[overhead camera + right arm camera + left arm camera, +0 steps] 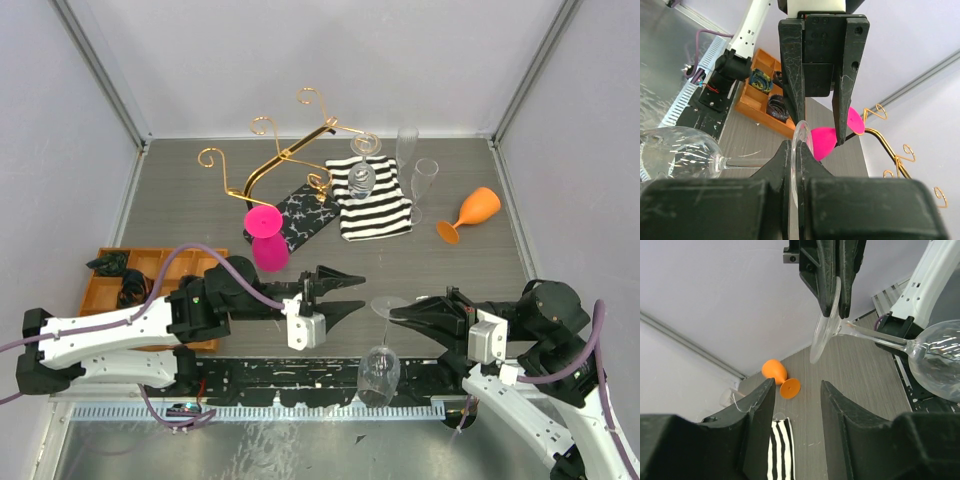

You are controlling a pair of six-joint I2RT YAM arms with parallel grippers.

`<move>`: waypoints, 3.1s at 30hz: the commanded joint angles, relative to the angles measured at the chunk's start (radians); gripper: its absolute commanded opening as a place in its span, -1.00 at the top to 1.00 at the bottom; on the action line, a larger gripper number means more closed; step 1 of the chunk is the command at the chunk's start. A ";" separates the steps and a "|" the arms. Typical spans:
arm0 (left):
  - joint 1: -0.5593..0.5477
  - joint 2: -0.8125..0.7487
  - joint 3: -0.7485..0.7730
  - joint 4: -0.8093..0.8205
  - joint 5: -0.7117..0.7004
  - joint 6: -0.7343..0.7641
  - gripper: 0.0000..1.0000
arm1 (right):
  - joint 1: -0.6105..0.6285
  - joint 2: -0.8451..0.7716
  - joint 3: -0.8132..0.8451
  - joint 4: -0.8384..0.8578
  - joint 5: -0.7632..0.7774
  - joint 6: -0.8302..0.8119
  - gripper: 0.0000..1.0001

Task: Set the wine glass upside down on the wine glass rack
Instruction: Turn the wine glass upside down at the wine rack.

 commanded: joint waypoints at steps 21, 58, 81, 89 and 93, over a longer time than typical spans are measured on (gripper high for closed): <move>-0.004 0.098 0.097 0.057 0.159 -0.002 0.34 | 0.003 0.055 -0.054 0.220 -0.104 0.066 0.99; -0.005 0.068 0.182 -0.249 -0.185 0.306 1.00 | 0.003 -0.155 -0.148 0.298 0.424 0.510 -0.22; -0.032 0.147 0.305 -0.299 -0.326 0.510 1.00 | 0.003 -0.033 -0.004 0.049 0.655 0.653 -0.21; -0.050 0.168 0.327 -0.344 -0.227 0.494 1.00 | 0.002 -0.208 -0.146 0.172 0.306 0.085 -0.30; -0.064 0.191 0.344 -0.364 -0.209 0.495 1.00 | 0.003 -0.182 -0.137 0.126 0.206 -0.082 -0.29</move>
